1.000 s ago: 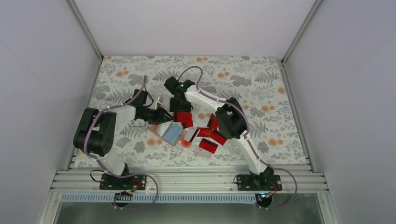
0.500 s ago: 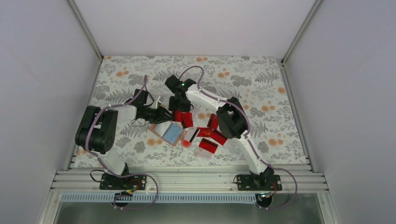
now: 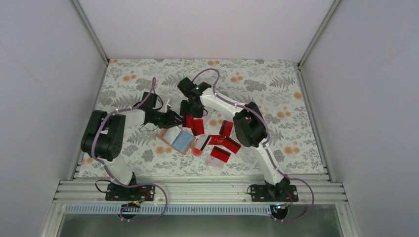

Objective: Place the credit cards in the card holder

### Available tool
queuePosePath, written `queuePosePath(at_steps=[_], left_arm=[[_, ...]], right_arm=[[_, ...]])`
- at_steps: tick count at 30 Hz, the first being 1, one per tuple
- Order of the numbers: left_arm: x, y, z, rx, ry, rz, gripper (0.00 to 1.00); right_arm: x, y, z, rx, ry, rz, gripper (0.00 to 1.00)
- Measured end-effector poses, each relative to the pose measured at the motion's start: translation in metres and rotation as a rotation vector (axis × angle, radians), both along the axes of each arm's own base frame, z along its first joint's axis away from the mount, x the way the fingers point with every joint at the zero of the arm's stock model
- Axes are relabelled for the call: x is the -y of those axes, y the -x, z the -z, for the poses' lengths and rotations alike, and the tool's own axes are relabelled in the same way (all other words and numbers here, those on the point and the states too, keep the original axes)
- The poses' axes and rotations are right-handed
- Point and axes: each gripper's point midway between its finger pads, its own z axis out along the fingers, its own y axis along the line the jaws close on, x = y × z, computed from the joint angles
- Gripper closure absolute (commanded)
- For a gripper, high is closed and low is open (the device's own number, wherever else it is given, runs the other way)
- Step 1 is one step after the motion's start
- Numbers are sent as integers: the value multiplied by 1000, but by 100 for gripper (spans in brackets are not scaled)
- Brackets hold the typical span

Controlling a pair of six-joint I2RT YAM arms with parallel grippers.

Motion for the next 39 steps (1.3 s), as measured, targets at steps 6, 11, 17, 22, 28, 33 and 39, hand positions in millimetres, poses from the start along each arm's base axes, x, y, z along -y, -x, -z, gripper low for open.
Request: queuePosePath(at_steps=[6, 11, 17, 22, 28, 33, 39], left_arm=[[2, -7, -4, -4, 15, -9, 74], [3, -11, -2, -15, 16, -13, 76], [4, -12, -2, -21, 18, -19, 79], [3, -14, -2, -23, 19, -31, 83], [2, -16, -1, -35, 11, -53, 95], [1, -19, -2, -34, 6, -64, 98], [2, -24, -6, -12, 1, -59, 98]], right_arm=[[-2, 2, 1, -14, -18, 8, 41], [-4, 1, 0, -18, -32, 17, 41], [-7, 1, -1, -21, -50, 21, 41], [-9, 1, -3, -22, -63, 21, 41], [-9, 0, -2, -21, -70, 23, 40], [-6, 1, -11, -14, -85, 35, 29], [-2, 4, -19, -8, -94, 37, 10]])
